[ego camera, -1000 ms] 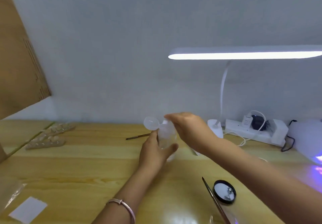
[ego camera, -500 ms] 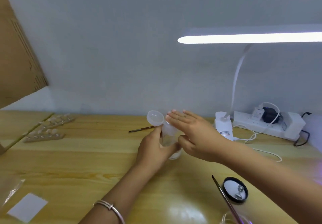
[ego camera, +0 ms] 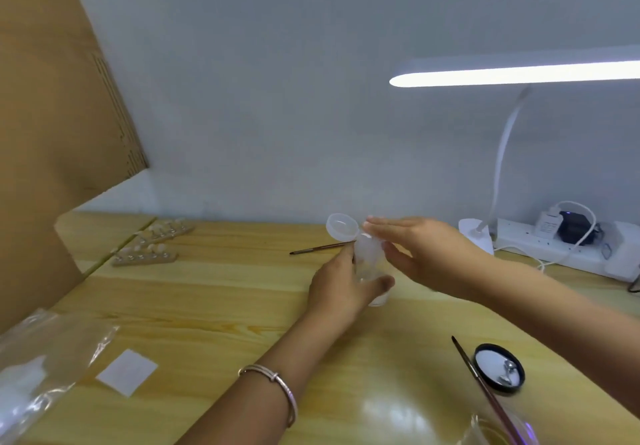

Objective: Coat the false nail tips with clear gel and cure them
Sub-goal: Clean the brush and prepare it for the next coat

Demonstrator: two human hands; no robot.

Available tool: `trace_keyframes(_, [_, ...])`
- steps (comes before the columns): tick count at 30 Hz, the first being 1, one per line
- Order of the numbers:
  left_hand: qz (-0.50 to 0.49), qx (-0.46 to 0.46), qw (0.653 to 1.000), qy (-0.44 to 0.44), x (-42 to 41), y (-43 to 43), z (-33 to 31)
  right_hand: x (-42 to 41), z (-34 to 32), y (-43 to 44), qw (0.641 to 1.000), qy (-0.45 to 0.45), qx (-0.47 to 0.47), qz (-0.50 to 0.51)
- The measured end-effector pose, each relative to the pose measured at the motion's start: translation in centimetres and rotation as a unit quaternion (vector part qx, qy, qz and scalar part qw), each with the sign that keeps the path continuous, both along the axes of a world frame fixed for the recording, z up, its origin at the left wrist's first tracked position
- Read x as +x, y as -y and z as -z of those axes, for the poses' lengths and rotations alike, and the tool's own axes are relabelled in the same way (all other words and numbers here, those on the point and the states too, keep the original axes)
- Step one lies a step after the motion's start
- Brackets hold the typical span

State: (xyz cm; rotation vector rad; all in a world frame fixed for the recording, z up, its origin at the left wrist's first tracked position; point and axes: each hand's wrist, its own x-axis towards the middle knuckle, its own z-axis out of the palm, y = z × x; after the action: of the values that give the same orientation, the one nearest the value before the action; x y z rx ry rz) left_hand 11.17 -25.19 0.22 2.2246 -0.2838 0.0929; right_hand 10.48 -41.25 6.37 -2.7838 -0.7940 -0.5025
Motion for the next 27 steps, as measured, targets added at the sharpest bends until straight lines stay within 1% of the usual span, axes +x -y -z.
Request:
trace_keyframes(2, [0.012, 0.070, 0.997, 0.011, -0.7, -0.4, -0.3, -0.3, -0.4, -0.1, 0.999, 0.031, -0.031, 0.025])
trace_keyframes(3, [0.016, 0.091, 0.996, 0.014, -1.2, -0.6, -0.4, -0.4, -0.6, -0.2, 0.998, 0.042, -0.031, 0.038])
trace_keyframes(6, [0.007, 0.112, 0.994, -0.005, -2.7, -1.7, -0.5, -0.9, -1.4, -0.4, 0.993, 0.098, 0.045, 0.050])
trace_keyframes(9, [0.003, 0.111, 0.994, -0.011, -4.4, -3.8, -0.2, -2.3, -2.1, -0.9, 0.980, 0.160, 0.113, 0.044])
trace_keyframes(10, [0.005, 0.105, 0.994, -0.010, -5.1, -4.6, 0.0, -3.1, -2.0, -1.3, 0.978, 0.170, 0.112, 0.040])
trace_keyframes(11, [0.003, 0.098, 0.995, -0.008, -5.8, -5.3, 0.1, -4.2, -1.8, -1.8, 0.981, 0.170, 0.092, 0.033])
trace_keyframes(12, [-0.001, 0.092, 0.996, -0.004, -6.6, -6.0, 0.2, -5.4, -1.3, -2.5, 0.983, 0.172, 0.051, 0.027])
trace_keyframes(13, [-0.007, 0.086, 0.996, 0.000, -7.2, -6.6, 0.3, -6.4, -0.4, -3.3, 0.987, 0.158, -0.005, 0.020])
trace_keyframes(15, [-0.026, 0.063, 0.998, -0.005, -8.5, -7.6, 0.3, -8.0, 1.3, -5.4, 0.991, 0.040, -0.119, 0.044])
trace_keyframes(17, [-0.048, 0.045, 0.998, -0.010, -9.4, -8.5, 0.3, -9.0, 3.1, -7.3, 0.981, -0.067, -0.165, 0.076])
trace_keyframes(19, [-0.068, 0.035, 0.997, -0.002, -10.0, -9.4, 0.5, -10.6, 5.4, -9.2, 0.971, -0.149, -0.175, 0.066])
trace_keyframes(20, [-0.078, 0.026, 0.997, 0.003, -10.3, -9.7, 0.6, -12.1, 6.7, -10.0, 0.966, -0.173, -0.186, 0.044])
trace_keyframes(21, [-0.086, 0.017, 0.996, 0.007, -10.5, -10.0, 0.8, -13.9, 7.9, -10.8, 0.964, -0.187, -0.187, -0.002])
trace_keyframes(23, [-0.089, 0.006, 0.996, 0.009, -10.9, -10.2, 1.0, -17.9, 9.9, -11.8, 0.957, -0.190, -0.173, -0.135])
trace_keyframes(24, [-0.089, 0.002, 0.996, 0.011, -11.0, -10.3, 1.1, -18.9, 10.3, -11.7, 0.952, -0.197, -0.171, -0.162])
trace_keyframes(25, [-0.089, 0.000, 0.996, 0.018, -11.0, -10.4, 1.2, -18.8, 10.4, -11.1, 0.951, -0.198, -0.177, -0.159])
trace_keyframes(26, [-0.089, -0.002, 0.996, 0.027, -11.0, -10.4, 1.2, -17.6, 10.1, -10.5, 0.957, -0.191, -0.188, -0.115])
trace_keyframes(27, [-0.090, -0.003, 0.995, 0.037, -11.0, -10.4, 1.1, -15.9, 9.3, -9.9, 0.958, -0.195, -0.208, -0.040])
